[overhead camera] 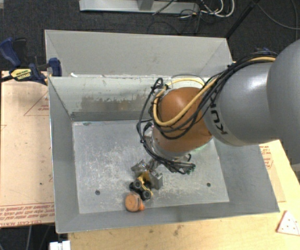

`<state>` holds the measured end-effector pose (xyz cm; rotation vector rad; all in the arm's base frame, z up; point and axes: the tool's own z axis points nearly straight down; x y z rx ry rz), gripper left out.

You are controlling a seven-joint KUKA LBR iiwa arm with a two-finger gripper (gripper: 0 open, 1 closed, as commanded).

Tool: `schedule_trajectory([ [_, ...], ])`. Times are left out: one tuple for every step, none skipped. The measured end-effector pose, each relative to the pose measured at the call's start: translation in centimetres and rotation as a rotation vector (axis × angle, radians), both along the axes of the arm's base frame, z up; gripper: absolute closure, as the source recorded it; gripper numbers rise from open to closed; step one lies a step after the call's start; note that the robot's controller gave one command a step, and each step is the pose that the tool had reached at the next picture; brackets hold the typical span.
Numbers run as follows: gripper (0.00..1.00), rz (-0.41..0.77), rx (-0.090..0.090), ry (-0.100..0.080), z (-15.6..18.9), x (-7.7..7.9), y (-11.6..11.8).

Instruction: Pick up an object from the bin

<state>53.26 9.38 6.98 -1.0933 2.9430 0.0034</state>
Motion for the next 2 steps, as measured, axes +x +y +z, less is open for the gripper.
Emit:
schedule_trajectory([
  [1.0, 0.0, 0.0, 0.0, 0.0, 0.0, 0.0],
  [1.0, 0.0, 0.001, 0.0, 0.0, 0.0, 0.0],
])
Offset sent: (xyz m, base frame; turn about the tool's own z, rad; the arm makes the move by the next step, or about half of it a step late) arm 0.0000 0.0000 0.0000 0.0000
